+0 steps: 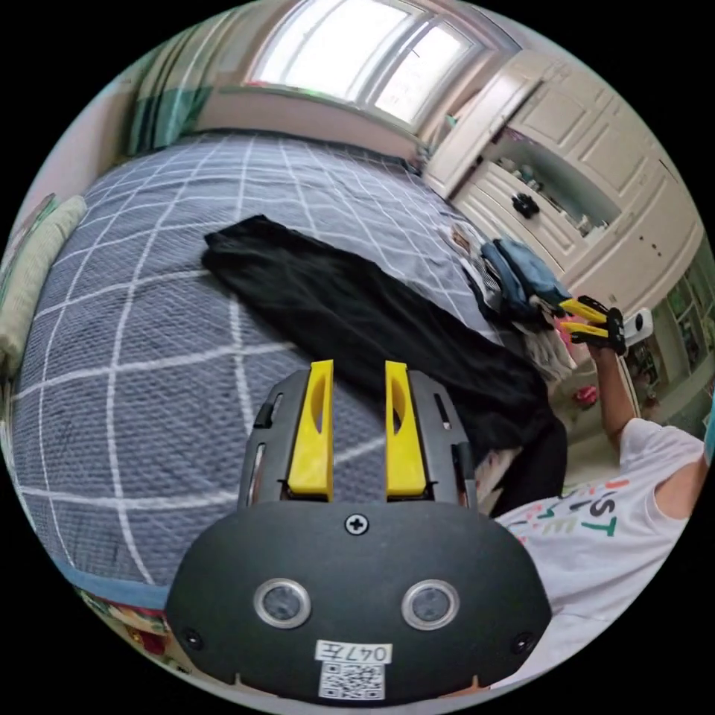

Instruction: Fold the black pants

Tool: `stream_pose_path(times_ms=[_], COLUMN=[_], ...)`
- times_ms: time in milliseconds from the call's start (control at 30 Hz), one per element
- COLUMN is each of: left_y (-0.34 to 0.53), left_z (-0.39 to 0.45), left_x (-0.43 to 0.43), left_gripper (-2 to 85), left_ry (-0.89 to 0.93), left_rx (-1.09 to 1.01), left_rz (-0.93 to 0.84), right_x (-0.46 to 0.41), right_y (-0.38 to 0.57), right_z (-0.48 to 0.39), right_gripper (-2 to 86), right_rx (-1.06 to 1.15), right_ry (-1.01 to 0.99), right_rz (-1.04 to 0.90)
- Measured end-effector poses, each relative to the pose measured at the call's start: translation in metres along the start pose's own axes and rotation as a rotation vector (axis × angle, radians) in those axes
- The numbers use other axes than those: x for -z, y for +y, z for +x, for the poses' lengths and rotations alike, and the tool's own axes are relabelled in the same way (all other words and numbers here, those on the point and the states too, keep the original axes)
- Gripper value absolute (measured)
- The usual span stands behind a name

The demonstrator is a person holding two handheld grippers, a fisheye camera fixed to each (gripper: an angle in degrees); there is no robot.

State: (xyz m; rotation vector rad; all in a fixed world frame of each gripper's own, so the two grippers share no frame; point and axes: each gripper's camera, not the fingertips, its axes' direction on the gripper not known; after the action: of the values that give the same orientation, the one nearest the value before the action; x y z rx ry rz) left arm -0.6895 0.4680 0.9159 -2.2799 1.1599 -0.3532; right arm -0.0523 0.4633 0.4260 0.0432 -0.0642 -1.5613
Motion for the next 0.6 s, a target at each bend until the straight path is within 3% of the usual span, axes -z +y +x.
stream_pose_path(times_ms=[67, 167, 367, 600], left_y=[-0.008, -0.015, -0.02, -0.006], left_z=[-0.021, -0.045, -0.075, -0.08], left_x=[0.002, -0.003, -0.01, -0.005], left_gripper=[9.8, 9.4, 8.8, 7.1], left_ry=[0.019, 0.052, -0.018, -0.046], left_rx=[0.016, 0.009, -0.036, -0.028], left_rz=[0.05, 0.102, 0.085, 0.09], right_x=[-0.06, -0.159, -0.333, -0.403], right_y=[-0.067, -0.148, -0.259, -0.304], right_z=[0.04, 0.086, 0.153, 0.174], right_gripper=[3.8, 3.1, 4.8, 0.3], right_rx=[0.018, 0.037, 0.019, 0.192], right_ry=[-0.052, -0.101, -0.239, -0.27], right_rz=[0.156, 0.192, 0.065, 0.003])
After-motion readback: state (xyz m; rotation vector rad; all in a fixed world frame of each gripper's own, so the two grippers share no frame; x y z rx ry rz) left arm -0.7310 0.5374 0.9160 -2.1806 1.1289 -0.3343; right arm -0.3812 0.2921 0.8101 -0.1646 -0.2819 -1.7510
